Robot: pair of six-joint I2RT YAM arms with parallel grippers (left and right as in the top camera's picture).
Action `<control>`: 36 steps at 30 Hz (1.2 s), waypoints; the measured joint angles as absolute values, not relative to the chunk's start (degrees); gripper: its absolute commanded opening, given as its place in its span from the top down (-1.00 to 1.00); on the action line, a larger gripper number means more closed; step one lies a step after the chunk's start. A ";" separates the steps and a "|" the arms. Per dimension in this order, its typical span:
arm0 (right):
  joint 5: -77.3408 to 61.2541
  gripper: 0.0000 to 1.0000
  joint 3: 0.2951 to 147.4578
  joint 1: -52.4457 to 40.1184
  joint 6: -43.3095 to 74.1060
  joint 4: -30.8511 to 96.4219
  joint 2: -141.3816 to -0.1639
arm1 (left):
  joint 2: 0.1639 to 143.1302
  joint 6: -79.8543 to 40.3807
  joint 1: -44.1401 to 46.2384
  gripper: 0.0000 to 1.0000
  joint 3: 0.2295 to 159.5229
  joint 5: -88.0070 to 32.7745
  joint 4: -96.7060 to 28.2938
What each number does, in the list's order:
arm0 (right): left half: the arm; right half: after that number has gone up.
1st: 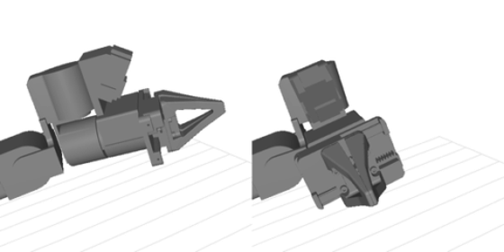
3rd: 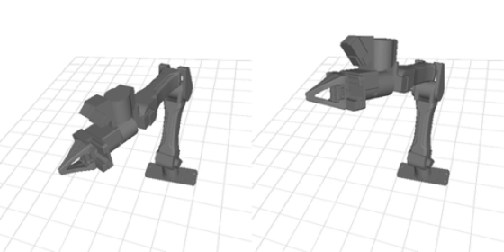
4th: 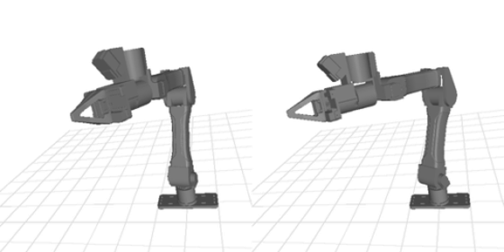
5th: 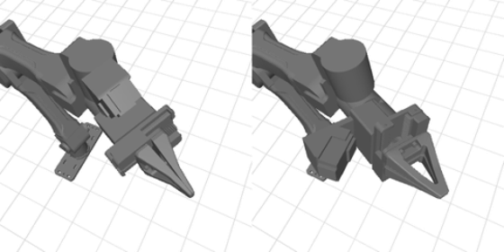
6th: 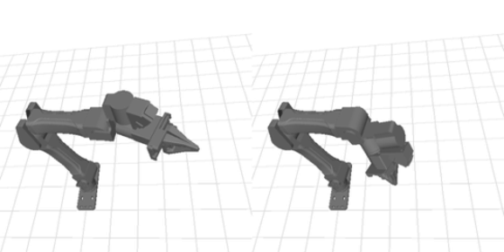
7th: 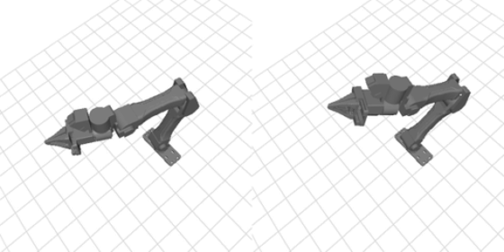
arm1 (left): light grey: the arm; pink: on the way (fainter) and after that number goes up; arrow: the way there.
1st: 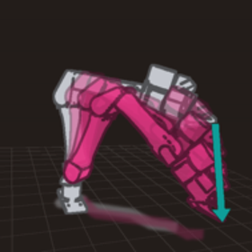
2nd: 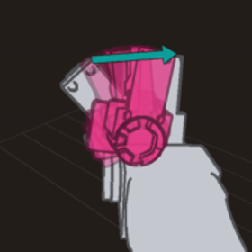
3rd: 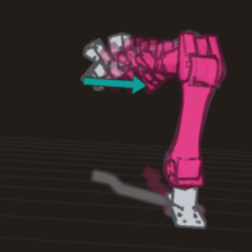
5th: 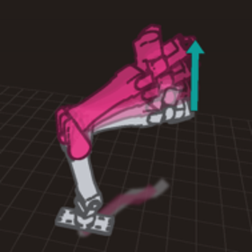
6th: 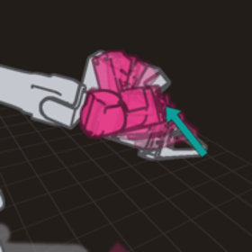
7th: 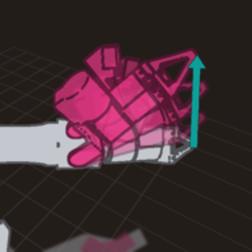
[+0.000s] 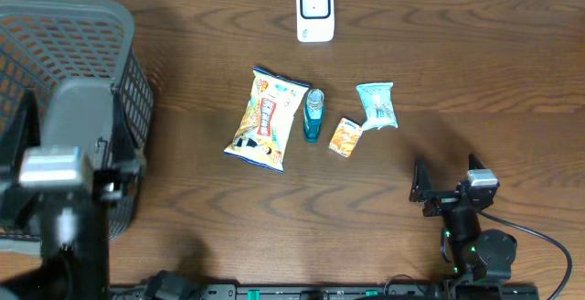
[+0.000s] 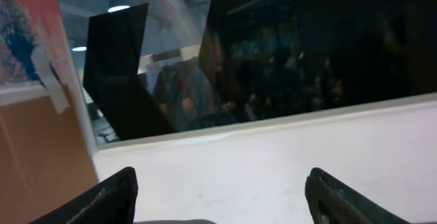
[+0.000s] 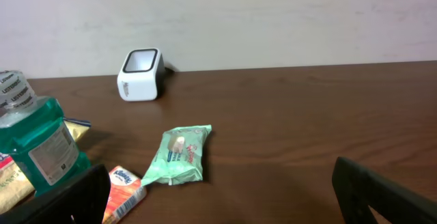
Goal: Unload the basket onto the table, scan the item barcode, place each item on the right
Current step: 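Retract the left gripper back toward its rest pose, then move the right gripper toward the mint-green pack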
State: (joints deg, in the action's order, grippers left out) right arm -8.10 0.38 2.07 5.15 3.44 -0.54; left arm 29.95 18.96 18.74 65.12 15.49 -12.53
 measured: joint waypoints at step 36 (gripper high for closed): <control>-38.98 -0.99 0.43 2.07 36.77 0.78 -0.54 | 18.70 5.76 6.74 -0.57 60.27 -15.79 -21.04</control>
State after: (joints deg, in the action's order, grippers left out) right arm -38.98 0.43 2.07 36.77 0.78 -0.54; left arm 18.70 5.76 6.74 60.27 -15.79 -21.04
